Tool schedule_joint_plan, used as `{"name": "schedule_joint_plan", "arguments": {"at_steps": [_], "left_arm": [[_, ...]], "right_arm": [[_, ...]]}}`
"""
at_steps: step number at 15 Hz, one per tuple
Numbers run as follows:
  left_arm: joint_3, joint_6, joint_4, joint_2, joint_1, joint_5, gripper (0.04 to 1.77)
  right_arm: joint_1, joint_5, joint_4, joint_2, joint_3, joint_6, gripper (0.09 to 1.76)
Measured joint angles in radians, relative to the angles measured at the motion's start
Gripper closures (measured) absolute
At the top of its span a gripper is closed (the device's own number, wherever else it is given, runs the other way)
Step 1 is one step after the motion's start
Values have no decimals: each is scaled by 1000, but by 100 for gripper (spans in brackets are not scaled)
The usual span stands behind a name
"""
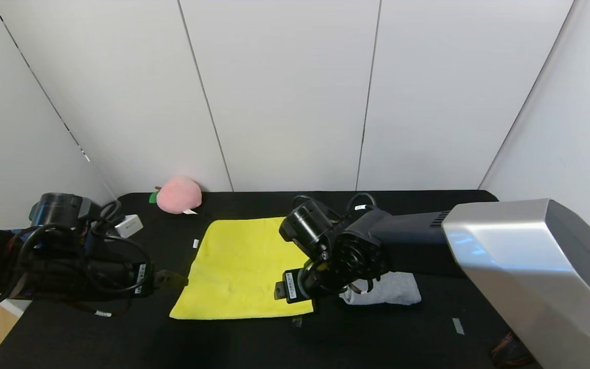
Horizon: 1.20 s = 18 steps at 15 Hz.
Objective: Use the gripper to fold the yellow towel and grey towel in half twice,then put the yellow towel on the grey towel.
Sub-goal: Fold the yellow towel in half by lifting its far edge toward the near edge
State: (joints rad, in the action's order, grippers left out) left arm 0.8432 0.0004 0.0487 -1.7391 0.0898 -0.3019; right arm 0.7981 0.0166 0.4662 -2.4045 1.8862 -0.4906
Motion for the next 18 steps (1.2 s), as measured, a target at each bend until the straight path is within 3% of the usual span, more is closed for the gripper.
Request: {"name": "schedule_joint_plan", "arguments": {"at_steps": [4, 9, 18], "left_arm": [[-23, 64, -8, -51, 36, -5, 9], [-25, 68, -10, -97, 38, -102, 9], [-19, 141, -39, -194, 28, -118, 9]], "right_arm": [[2, 3, 0, -5, 2, 1, 15], [-8, 7, 0, -9, 1, 9, 14], [-13, 7, 0, -13, 5, 8, 14]]}}
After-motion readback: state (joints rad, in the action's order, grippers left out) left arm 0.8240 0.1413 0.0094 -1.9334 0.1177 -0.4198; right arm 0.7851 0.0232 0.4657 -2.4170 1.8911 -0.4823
